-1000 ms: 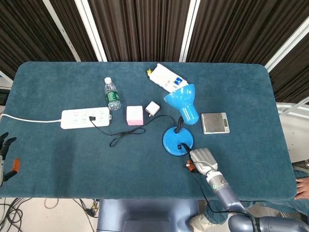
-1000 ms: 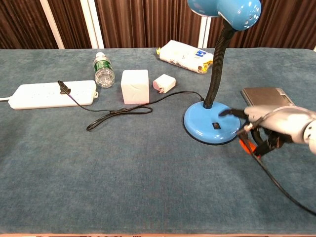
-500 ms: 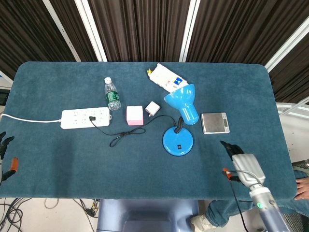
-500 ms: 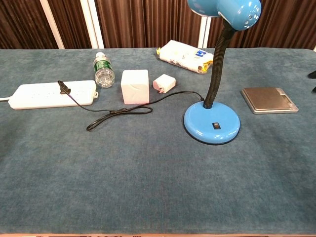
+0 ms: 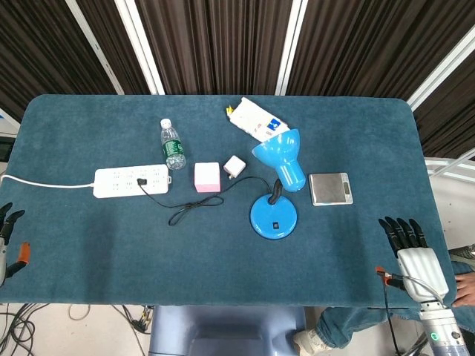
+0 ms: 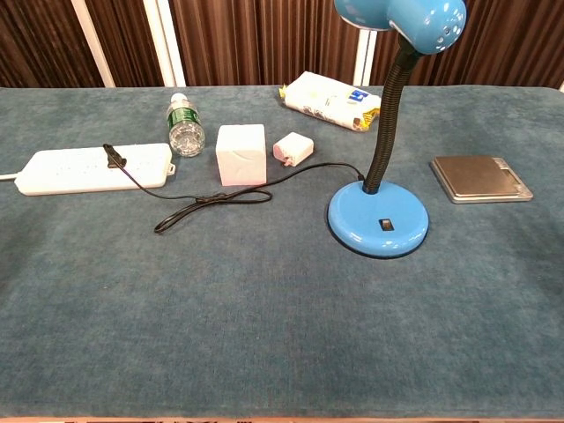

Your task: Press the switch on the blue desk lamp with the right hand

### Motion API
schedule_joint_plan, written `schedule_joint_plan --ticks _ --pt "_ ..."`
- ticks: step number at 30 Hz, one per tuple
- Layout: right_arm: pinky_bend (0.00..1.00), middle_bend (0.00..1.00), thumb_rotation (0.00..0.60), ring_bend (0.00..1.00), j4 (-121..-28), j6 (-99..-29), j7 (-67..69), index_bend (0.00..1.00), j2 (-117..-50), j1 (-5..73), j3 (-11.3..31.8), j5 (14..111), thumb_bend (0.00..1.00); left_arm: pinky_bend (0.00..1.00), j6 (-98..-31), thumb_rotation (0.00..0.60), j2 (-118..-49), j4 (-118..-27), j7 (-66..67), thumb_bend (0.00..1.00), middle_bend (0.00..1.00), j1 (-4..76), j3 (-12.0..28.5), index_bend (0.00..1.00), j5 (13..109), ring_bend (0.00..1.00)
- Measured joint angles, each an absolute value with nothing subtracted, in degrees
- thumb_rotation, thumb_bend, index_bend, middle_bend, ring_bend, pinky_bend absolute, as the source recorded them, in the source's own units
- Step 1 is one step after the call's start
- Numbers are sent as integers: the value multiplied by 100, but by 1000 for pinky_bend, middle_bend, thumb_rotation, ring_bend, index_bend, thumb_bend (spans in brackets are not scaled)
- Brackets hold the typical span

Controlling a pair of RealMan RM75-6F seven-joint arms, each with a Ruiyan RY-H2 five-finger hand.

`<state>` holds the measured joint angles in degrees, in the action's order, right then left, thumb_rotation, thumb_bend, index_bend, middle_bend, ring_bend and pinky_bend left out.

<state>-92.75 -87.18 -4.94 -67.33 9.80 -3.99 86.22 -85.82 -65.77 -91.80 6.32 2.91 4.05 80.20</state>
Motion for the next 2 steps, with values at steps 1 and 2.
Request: schedule_joint_plan --ticks 1,2 --pt "0 85 600 4 -9191 -8721 -531 0 -6796 959 -352 8616 266 7 -8587 600 -6574 -9181 631 479 42 291 405 159 8026 0" --pt "0 85 600 4 -9152 -8713 -579 0 -6843 942 -304 8603 266 7 -8592 600 -6570 -9183 628 479 42 290 405 159 8034 0"
